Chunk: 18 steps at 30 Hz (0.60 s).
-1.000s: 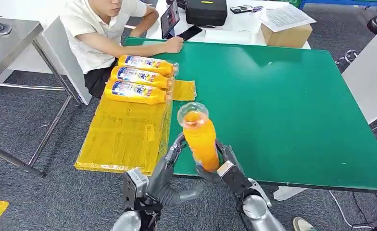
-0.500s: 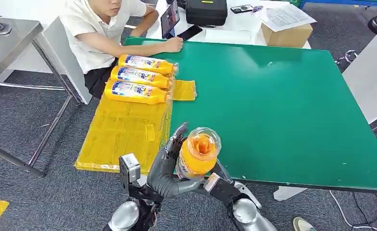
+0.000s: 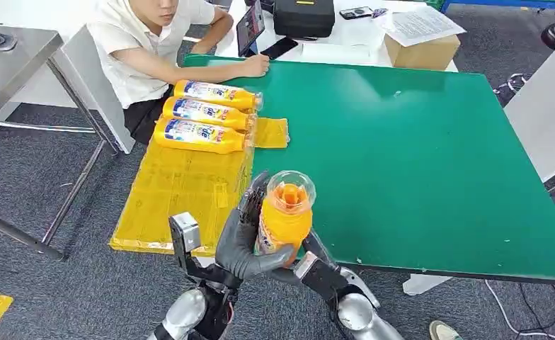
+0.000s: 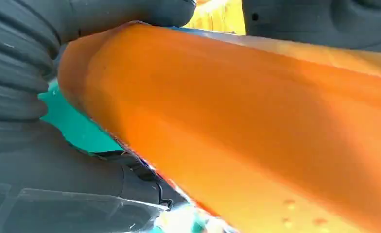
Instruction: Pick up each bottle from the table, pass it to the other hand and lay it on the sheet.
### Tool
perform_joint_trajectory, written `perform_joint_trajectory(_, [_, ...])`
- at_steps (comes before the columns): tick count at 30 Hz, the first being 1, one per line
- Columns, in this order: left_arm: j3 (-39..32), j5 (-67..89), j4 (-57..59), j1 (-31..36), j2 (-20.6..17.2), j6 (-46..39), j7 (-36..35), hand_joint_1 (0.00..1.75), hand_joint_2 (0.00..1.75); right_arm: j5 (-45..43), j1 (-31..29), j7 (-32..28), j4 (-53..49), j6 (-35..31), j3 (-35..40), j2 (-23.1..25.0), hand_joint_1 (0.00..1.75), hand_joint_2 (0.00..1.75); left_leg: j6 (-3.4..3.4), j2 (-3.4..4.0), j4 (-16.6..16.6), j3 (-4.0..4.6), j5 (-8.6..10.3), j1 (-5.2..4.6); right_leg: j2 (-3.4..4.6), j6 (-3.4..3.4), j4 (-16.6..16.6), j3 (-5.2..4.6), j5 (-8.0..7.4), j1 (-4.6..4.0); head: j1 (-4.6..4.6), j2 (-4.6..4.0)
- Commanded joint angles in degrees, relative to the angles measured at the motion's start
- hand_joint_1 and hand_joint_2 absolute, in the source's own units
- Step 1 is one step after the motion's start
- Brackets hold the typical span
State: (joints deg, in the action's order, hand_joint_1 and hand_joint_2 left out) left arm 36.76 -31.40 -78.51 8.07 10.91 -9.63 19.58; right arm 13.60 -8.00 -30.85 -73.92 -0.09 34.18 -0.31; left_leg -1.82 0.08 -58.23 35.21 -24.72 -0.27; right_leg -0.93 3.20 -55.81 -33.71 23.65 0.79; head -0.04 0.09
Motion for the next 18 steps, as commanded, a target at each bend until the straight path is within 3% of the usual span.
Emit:
perform_joint_trajectory(1, [5.37, 10.46, 6.99, 3.10, -1.05, -4.90, 0.11, 0.17, 1.75, 1.94, -2.34, 5.06, 3.94, 0.22, 2.61, -0.65, 1.75, 1.75, 0.12, 0.00, 0.09, -0.32, -0.08, 0.04, 0.07, -0.12, 0.09, 0.31, 0.07, -0.03, 0.00, 0.00])
perform_joint_trajectory(2, [5.34, 10.93, 8.20, 3.54, -0.84, -4.77, -0.32, 0.44, 1.75, 1.83, -2.57, 6.07, 4.13, 1.02, 2.72, -0.50, 1.75, 1.75, 0.07, -0.05, 0.07, -0.19, -0.03, 0.02, 0.01, -0.08, 0.06, 0.19, 0.04, -0.01, 0.02, 0.00])
perform_joint_trajectory(3, [5.37, 11.81, 8.79, 3.73, -0.82, -5.00, -0.36, 1.57, 1.75, 1.75, -2.67, 6.82, 4.25, 1.49, 2.85, -0.51, 1.75, 1.75, 0.08, -0.04, 0.07, -0.20, -0.04, 0.01, 0.04, -0.09, 0.06, 0.19, 0.04, -0.01, 0.00, 0.00])
perform_joint_trajectory(4, [5.50, 13.43, 9.45, 4.01, -0.81, -5.57, -0.25, 1.75, 1.75, 1.86, -2.74, 7.11, 4.18, 1.49, 2.97, -0.56, 1.75, 1.75, 0.12, 0.04, 0.08, -0.35, -0.09, 0.04, 0.13, -0.14, 0.08, 0.31, 0.07, -0.03, 0.00, 0.00])
perform_joint_trajectory(14, [4.57, 17.59, 11.60, 3.82, -1.03, 0.19, -3.39, 1.75, 1.75, 4.90, -4.97, 11.05, 5.60, 1.50, 4.18, -3.11, 1.75, 1.75, 0.12, 0.13, 0.08, -0.31, -0.11, 0.02, 0.24, -0.13, 0.06, 0.26, 0.05, -0.02, 0.00, 0.00])
perform_joint_trajectory(15, [3.65, 12.27, 11.77, 3.43, -1.10, 6.67, -5.99, 1.75, 1.75, 5.77, -5.61, 9.95, 5.76, 1.48, 4.60, -3.02, 1.75, 1.75, 0.16, 0.17, 0.10, -0.42, -0.15, 0.04, 0.29, -0.17, 0.06, 0.36, 0.08, -0.03, 0.00, 0.00])
perform_joint_trajectory(18, [2.82, 5.30, 12.02, 3.39, -1.69, 14.55, -7.10, 1.75, 1.75, 6.32, -6.91, 6.71, 6.35, 1.25, 5.58, -1.28, 1.75, 1.75, 0.15, 0.30, 0.11, -0.40, -0.15, 0.02, 0.42, -0.16, 0.07, 0.31, 0.05, -0.02, 0.02, 0.00])
